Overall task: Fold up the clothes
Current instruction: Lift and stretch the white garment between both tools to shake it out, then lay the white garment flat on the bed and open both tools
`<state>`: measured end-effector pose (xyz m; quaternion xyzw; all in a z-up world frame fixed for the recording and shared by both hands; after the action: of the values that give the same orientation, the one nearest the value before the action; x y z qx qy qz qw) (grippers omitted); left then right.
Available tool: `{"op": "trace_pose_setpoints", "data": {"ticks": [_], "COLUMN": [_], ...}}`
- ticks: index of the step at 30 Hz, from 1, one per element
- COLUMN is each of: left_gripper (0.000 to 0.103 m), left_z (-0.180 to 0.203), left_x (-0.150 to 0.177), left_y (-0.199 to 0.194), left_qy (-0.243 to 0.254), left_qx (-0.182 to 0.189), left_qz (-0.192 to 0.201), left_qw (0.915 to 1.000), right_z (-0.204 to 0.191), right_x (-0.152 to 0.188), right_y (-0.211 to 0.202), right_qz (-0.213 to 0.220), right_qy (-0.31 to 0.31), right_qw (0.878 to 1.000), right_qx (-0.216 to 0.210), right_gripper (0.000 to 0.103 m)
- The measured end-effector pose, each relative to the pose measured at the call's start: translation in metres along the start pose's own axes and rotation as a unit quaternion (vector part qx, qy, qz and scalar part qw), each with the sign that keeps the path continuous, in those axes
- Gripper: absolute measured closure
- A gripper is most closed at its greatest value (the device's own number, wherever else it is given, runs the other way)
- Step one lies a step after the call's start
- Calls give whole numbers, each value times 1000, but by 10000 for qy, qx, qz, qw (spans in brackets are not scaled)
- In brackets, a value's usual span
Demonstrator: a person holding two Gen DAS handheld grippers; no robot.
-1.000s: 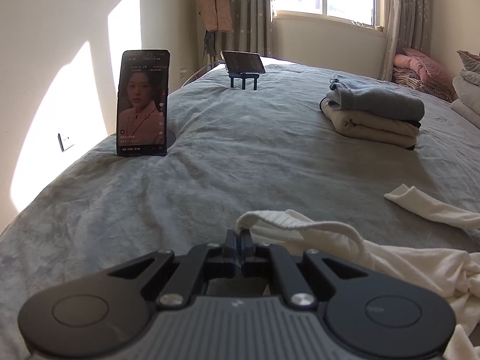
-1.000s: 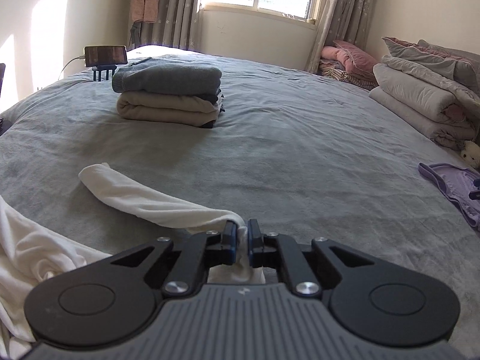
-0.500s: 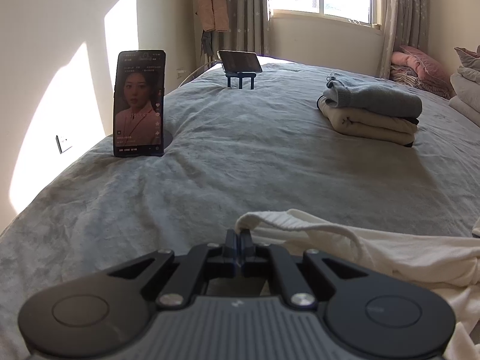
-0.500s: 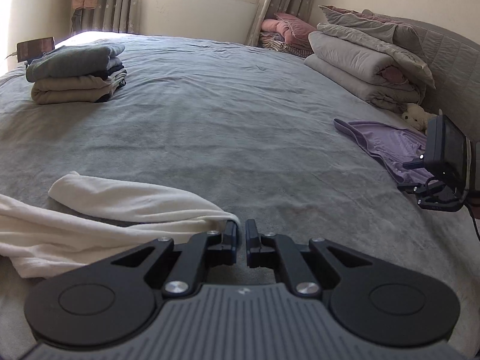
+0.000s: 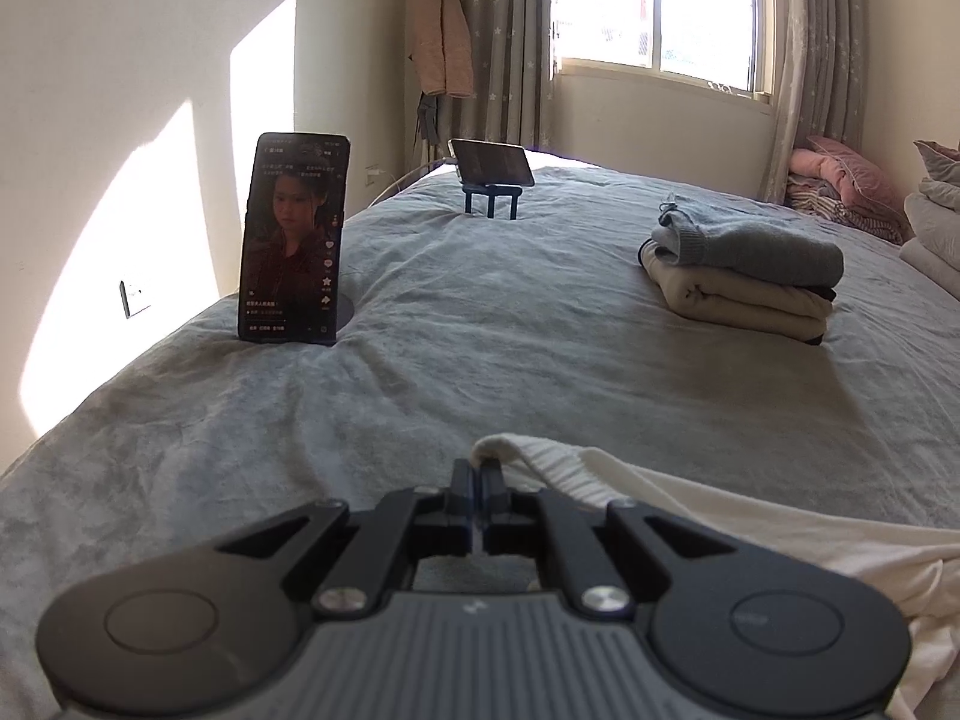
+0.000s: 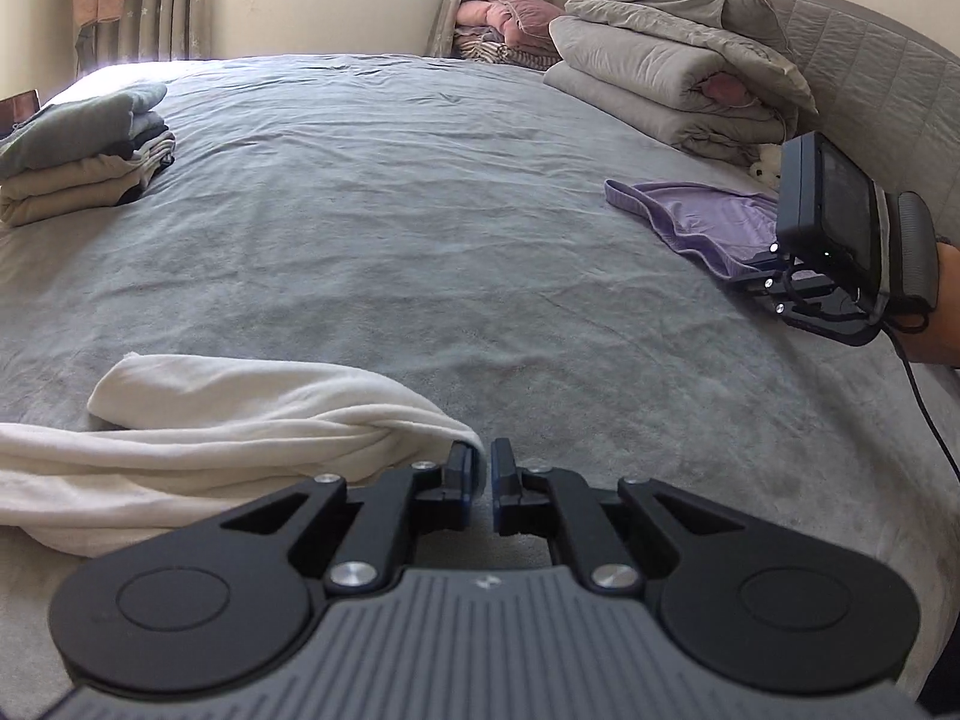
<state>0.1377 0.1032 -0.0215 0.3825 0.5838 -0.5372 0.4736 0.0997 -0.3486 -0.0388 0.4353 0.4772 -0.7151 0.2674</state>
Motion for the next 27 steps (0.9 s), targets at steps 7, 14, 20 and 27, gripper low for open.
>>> {"op": "trace_pose_setpoints", "data": {"ticks": [7,14,20,27], "left_gripper": [101,101,101,101], "left_z": [8,6,2,-1], "left_x": [-6,-8,-7,-4], "left_y": [5,13,17,30], "left_qy": [-43,-225,-279,-453], "left_qx": [36,30,66,214], "left_qz": [113,97,52,-48], "left_qw": [9999,9997,9996,9987], "right_z": [-27,-90,-128,-153], "right_x": [-6,-7,-5,-1], "right_y": [-26,-42,-41,-31], "right_qz": [178,263,338,444], "right_qy": [-162,-500,-920,-1178], "right_qw": [9965,9689,9546,9446], "right_qx": [-804,-2411,-2813,-3030], "right_gripper": [85,84,79,103]}}
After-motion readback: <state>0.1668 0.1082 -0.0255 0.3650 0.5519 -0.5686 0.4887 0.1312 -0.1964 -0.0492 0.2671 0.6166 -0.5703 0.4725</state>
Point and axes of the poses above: each gripper's, at about its wrist camera, not at the fingertips, and y roughly the way its jaws point, z to its right, x to its underside, the point moved 4 cm from there along y, roughly the way its jaws point, and after that the axes turned 14 degrees about z, right-handed, at the moved point
